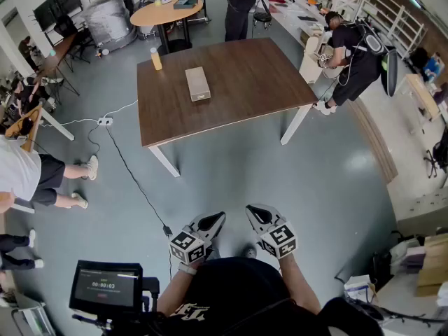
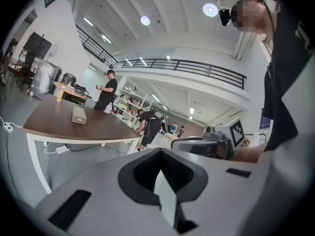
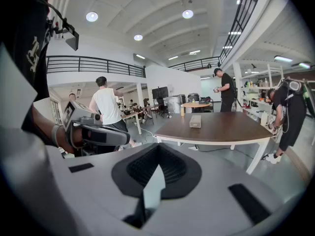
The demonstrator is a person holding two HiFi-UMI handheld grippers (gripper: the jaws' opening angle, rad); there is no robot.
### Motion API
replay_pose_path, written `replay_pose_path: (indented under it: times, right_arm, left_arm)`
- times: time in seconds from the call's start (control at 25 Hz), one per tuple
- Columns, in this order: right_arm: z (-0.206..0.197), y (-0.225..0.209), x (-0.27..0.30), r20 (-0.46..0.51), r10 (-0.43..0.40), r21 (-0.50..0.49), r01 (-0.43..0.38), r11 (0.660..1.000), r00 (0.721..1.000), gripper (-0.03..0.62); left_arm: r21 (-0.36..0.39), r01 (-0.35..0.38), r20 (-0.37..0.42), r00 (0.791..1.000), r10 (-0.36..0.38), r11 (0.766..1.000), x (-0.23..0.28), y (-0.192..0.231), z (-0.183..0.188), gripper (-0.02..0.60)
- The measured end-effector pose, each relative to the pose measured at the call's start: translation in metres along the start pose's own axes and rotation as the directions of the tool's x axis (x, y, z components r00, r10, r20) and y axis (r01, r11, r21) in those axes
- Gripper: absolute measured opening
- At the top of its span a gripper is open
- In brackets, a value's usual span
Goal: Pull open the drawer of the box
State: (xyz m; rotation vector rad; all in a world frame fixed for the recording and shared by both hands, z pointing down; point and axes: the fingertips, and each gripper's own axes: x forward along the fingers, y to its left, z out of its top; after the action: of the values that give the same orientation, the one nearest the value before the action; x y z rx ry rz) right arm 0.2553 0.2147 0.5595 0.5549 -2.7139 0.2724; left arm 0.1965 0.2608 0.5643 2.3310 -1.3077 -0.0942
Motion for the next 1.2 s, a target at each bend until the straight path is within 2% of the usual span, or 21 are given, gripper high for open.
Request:
replay_pose_path:
  times: [0.52,0.76,1.2]
  right_arm:
    - [-0.012,0.013,0.003,-0.019,-0.003,-0.013,0.003,1.000,1.000,-0.012]
    - [0.007,0.028,0.032,-0.032,-0.007,-0.011,0.007,1.000,0.999,-0.012]
    - [0.016,0.044,0.059,-0.040,-0.013,-0.008,0.013,1.000,0.999,-0.012]
  left_arm:
    - [-0.001,-0.001,-0.001,1.000,0.001,1.000,-0.007,0.007,-0.008,0.005]
    - [-0.012,-0.002,-0.006,1.000,0.002,1.000,-0.028,0.032,0.003,0.005]
    - [-0.020,0.008,0.002,1.000,-0.008,1.000,-0.043,0.061,0.013,0.005]
